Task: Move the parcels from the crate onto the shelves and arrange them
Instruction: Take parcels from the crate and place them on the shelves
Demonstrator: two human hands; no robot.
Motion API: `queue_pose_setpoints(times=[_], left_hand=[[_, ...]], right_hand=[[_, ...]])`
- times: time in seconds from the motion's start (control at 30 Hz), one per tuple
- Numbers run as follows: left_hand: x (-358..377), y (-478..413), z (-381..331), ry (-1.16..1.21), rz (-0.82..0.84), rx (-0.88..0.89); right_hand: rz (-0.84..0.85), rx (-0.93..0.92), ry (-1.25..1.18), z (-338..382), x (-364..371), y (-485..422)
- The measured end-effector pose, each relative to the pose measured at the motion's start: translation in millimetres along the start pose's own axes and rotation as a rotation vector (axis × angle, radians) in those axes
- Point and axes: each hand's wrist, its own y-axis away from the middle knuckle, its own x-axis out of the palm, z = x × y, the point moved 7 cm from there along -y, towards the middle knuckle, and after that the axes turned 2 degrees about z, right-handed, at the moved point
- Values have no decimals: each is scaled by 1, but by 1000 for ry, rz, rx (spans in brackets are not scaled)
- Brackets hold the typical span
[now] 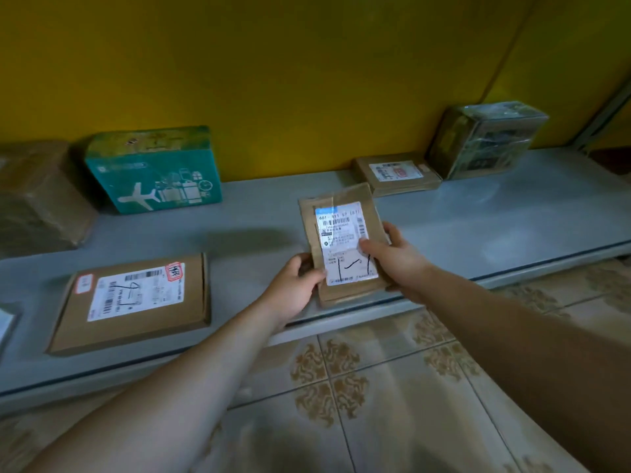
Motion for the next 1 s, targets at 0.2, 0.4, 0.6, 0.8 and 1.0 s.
queue_pose_setpoints(times=[0.2,0.4,0.6,0.8,1.0], left_hand=[[91,-39,-32,-195,61,97],[125,-80,-1,-1149,-18,-29],[127,-86,26,-1367,-95,-45],[125,-89,29,-1391,-141,-26],[125,-86,26,-1386,-148,-20]], right_hand=[[-91,-34,-59,-16,-106,-27],[-274,-5,-99,-60,-179,-59],[-279,-197,278,-54,-206,-72],[49,-497,966,-41,-186,-77],[-179,-302,941,-37,-165,-95]])
